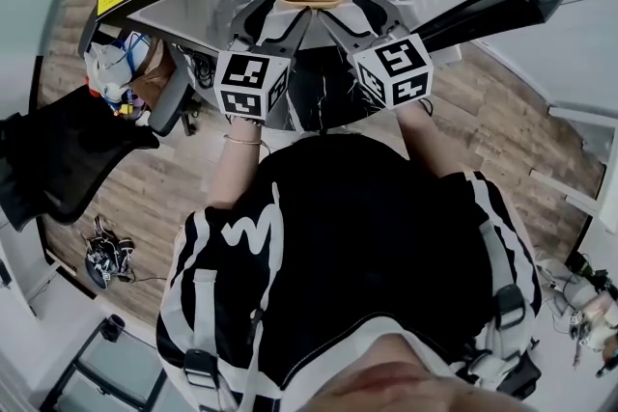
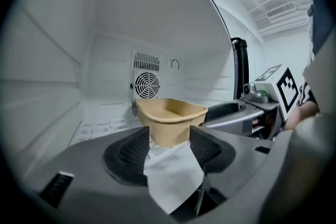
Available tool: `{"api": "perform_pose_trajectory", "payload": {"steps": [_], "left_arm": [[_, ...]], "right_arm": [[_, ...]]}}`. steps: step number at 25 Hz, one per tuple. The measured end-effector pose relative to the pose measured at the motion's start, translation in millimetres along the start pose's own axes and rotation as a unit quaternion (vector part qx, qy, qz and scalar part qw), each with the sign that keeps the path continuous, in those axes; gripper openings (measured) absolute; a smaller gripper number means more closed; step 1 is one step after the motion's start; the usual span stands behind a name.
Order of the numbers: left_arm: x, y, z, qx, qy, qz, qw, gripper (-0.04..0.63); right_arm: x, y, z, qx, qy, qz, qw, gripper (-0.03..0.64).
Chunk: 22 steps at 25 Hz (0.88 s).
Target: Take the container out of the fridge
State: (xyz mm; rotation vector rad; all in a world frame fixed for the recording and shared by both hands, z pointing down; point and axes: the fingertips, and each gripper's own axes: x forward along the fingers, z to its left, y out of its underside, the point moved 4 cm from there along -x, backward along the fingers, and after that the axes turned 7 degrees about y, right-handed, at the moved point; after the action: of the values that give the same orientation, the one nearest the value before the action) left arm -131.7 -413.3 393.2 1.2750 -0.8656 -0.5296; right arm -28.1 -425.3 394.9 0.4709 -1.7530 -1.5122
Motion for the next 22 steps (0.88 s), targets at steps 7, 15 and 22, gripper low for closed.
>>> {"api": "perform_pose_trajectory", "payload": {"steps": [7,15,22], "left_arm": [[3.3,-0.8,-0.4,0.003,-0.004,0.015,0.9999,0.229],[3.8,-1.4,-1.1,0.004,-0.005,0.019,0.9998,0.227],[3.5,-1.5,-4.5,-0.002,-0.007,0.012,0.9999,0.215]], "right_arm": [[4.4,-3.0,-2.2,0.007,0.003,-0.002,1.000,0.238],[5.5,-2.8,-3.2,0.013,-0.001,-0.005,1.000,0.239],[1.9,-2.7,-4.9,0.008,0.001,-0.009,1.000,0.238]]}}
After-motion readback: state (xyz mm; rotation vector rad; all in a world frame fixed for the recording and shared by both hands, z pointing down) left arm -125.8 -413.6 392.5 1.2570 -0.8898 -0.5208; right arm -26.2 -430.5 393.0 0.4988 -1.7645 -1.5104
